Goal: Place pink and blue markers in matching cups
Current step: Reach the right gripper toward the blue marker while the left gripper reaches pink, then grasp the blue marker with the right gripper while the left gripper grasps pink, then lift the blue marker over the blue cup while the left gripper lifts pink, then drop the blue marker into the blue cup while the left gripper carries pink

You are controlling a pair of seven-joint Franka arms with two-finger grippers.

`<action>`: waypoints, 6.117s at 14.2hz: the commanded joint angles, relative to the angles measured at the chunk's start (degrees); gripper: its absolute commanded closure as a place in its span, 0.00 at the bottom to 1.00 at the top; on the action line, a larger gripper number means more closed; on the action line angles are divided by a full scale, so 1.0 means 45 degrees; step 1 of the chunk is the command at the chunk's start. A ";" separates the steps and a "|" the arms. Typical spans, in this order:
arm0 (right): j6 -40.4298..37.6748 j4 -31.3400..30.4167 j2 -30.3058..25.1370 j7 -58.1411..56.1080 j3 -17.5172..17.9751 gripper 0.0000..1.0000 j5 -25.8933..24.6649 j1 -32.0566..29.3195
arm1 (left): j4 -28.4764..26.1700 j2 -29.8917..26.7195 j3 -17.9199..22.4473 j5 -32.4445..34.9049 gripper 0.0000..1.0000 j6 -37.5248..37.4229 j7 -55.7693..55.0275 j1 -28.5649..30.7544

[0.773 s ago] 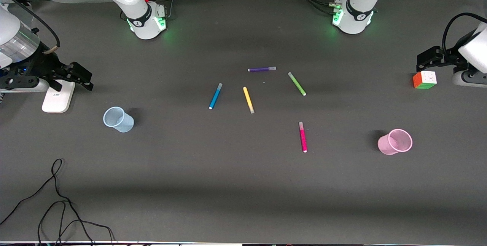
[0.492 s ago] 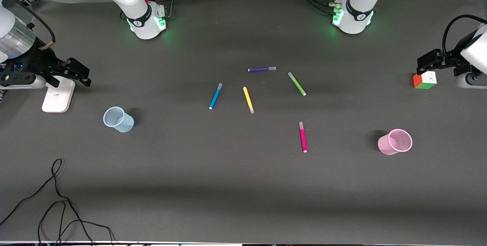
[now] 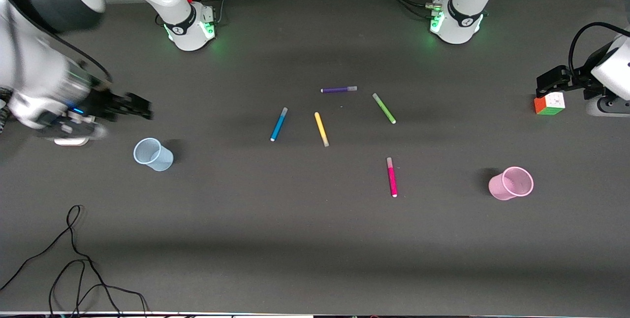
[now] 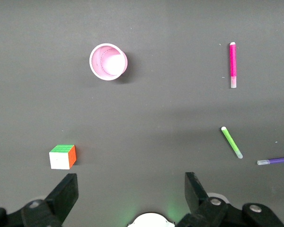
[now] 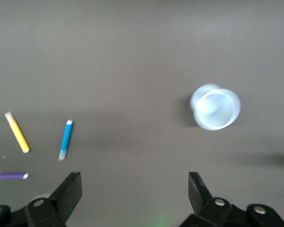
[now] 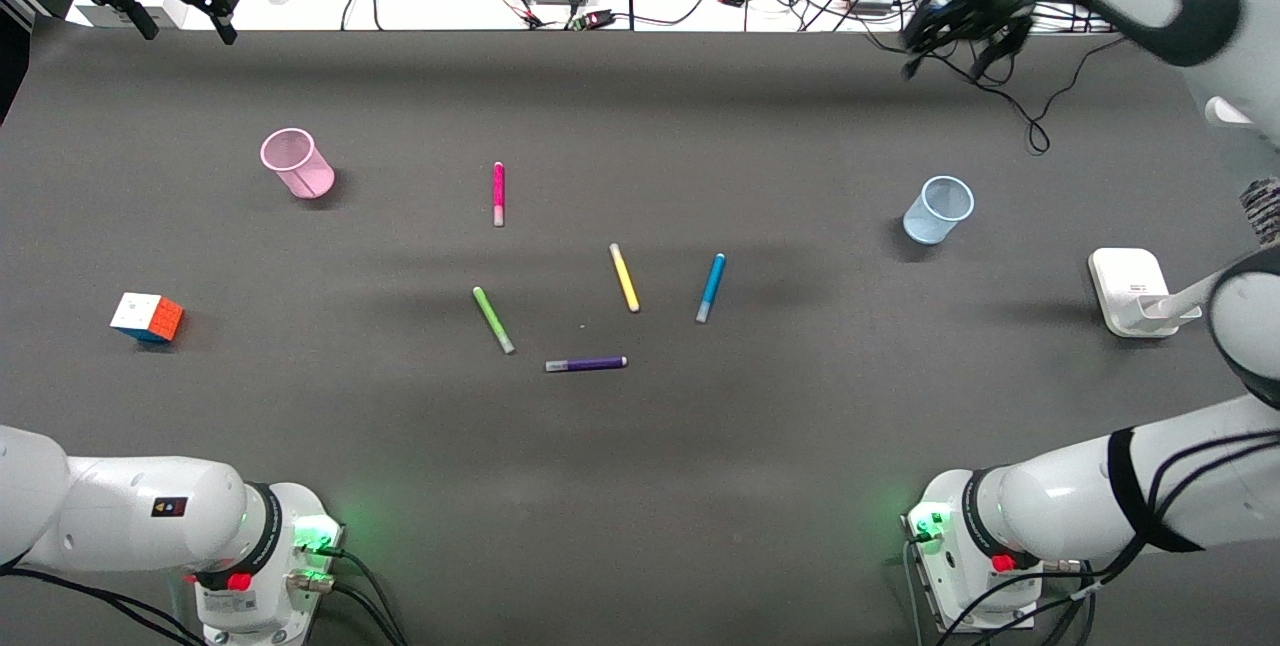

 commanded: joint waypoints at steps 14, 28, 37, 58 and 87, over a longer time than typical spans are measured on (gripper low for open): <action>0.3166 0.1971 0.8550 0.7643 0.0247 0.00 0.5088 0.2867 | 0.2212 0.4170 -0.1874 -0.0003 0.00 0.1354 -0.6498 -0.3513; 0.4184 0.0466 0.8122 0.7664 0.0658 0.81 0.5479 0.3336 | -0.2378 0.7177 -0.1855 0.0583 0.00 0.9924 -0.6517 -0.3727; 0.2958 0.0349 0.6075 0.7664 0.0113 1.00 0.5226 0.3297 | -0.2831 0.8349 -0.1855 0.0817 0.04 1.1161 -0.6673 -0.3845; 0.9118 -0.6582 -0.1841 0.1435 -0.4948 1.00 -0.4775 0.3297 | -0.0899 0.5289 -0.1913 -0.0877 0.89 0.3985 -0.4556 -0.1976; 0.4070 -0.2740 -0.1857 0.0205 -0.3995 0.00 -0.2958 0.3200 | 0.6505 1.1200 -0.1171 0.3845 0.87 -0.3235 0.1921 0.1195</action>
